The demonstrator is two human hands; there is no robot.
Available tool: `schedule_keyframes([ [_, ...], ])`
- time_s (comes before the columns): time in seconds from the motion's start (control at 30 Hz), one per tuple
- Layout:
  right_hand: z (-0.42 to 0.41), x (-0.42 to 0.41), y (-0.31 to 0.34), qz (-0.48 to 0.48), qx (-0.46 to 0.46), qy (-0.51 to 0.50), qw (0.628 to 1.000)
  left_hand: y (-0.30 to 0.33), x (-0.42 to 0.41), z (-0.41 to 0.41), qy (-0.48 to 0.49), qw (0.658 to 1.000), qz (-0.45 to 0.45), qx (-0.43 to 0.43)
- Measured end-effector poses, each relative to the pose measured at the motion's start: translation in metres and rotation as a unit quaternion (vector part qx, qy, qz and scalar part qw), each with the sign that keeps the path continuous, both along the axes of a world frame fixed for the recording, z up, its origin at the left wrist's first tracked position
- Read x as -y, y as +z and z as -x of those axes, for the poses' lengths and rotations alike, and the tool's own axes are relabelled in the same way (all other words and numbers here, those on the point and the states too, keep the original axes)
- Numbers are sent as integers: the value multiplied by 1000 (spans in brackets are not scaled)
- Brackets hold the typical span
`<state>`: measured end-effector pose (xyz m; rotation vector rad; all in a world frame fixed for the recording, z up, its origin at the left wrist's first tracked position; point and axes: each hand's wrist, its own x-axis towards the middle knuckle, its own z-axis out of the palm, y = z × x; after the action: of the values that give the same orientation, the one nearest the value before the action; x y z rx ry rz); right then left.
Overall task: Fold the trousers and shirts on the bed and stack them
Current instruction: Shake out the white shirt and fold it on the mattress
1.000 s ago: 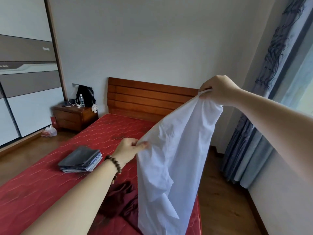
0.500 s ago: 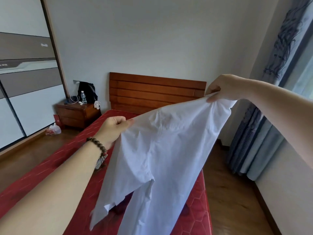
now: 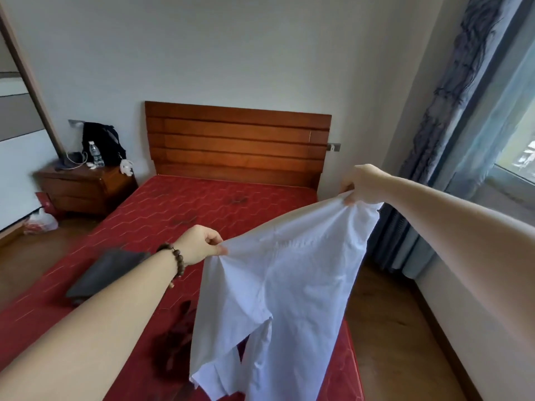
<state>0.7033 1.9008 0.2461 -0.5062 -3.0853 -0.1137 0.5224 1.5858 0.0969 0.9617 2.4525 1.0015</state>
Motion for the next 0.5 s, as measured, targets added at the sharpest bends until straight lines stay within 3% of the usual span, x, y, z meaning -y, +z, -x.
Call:
schedule_keyframes([
  [0.1,25,-17,-20,27,-73,-54,996,-3,-31,23,35,999,-24,17],
  [0.3,56,-44,18,31,-347,-118,930,70,-91,79,94,974,-164,-124],
  [0.4,51,-50,35,24,-393,-92,914,98,-99,90,62,969,-181,-156],
  [0.5,37,-52,25,-4,-383,-66,921,96,-99,85,35,973,-163,-157],
])
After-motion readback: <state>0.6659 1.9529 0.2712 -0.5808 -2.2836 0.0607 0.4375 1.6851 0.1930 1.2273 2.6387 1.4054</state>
